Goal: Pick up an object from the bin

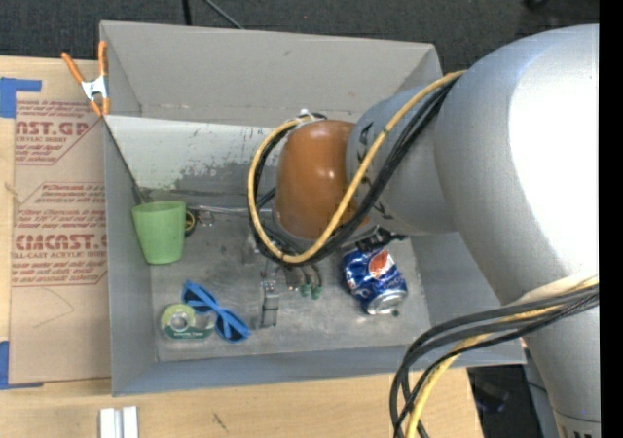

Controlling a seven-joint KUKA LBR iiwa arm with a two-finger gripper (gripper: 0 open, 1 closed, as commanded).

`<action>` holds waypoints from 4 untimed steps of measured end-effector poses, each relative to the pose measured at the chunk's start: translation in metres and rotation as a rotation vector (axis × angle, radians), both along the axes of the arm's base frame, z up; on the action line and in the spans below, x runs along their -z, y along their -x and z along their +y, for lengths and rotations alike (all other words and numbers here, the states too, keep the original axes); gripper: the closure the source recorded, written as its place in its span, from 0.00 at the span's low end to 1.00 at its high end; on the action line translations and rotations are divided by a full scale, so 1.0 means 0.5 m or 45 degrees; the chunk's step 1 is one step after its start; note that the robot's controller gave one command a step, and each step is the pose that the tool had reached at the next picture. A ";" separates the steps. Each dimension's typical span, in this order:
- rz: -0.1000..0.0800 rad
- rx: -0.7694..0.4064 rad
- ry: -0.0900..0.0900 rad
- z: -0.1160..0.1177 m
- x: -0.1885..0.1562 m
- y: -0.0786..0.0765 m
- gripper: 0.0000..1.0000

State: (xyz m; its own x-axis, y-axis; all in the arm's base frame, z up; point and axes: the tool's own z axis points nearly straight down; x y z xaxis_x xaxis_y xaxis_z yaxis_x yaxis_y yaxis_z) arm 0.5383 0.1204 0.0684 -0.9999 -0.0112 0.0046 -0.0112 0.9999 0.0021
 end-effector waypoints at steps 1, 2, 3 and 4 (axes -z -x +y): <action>-0.006 -0.568 -0.002 0.149 -0.002 0.052 0.00; -0.007 -0.562 0.000 0.145 -0.003 0.050 1.00; -0.015 -1.082 -0.002 0.165 -0.138 0.058 1.00; -0.014 -1.385 -0.001 0.136 -0.240 0.040 1.00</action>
Offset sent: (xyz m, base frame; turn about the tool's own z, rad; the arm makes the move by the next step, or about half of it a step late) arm -0.0251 0.0717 0.0016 -0.4418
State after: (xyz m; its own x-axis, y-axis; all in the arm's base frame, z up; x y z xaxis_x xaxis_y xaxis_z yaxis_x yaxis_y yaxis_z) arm 0.5185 0.1885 0.1882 -0.4545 -0.8907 -0.0044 -0.8907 0.4545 -0.0031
